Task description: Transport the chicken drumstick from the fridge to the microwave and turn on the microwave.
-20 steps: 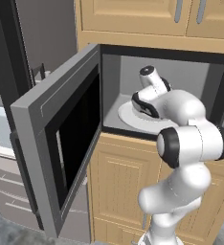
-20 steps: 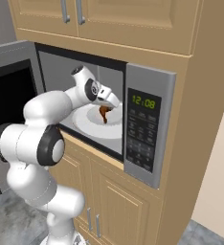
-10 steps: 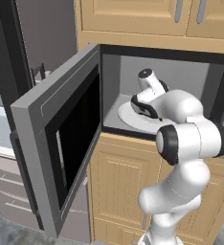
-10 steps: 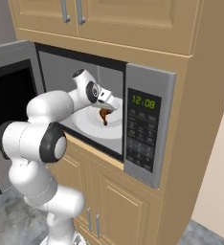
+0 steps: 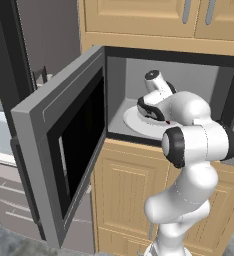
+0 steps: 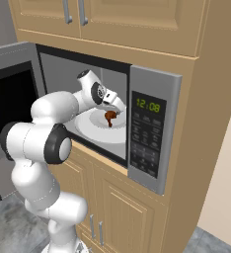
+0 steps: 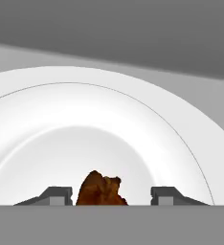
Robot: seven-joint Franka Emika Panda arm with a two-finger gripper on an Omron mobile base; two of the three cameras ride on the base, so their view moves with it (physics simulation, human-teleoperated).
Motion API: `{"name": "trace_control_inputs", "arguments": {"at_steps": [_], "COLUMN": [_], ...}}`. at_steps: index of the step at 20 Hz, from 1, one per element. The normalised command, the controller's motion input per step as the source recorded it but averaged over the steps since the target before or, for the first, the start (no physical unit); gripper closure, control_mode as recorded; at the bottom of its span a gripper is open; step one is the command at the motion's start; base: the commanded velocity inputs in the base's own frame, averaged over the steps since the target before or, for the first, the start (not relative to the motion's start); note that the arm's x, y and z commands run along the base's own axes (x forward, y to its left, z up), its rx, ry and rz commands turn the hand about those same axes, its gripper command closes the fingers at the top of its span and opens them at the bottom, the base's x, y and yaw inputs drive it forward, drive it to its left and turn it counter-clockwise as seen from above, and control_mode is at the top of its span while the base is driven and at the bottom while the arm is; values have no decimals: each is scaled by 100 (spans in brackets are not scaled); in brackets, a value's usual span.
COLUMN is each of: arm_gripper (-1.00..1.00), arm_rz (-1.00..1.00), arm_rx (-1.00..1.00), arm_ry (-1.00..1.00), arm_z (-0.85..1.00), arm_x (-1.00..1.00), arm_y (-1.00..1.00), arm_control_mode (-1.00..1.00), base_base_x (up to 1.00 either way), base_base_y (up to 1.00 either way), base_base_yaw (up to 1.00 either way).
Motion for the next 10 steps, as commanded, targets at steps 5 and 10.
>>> {"name": "trace_control_inputs", "arguments": {"at_steps": [5,10], "arm_gripper": [-100,-100], "arm_rz": [1,9], "arm_rx": [0,0], "arm_ry": [-14,-34], "arm_z": [3,15], "arm_x": [21,2], "arm_y": [-5,0], "arm_control_mode": [-100,-100], "base_base_x": [0,0], "base_base_y": [0,0], "base_base_yaw": [0,0]}}
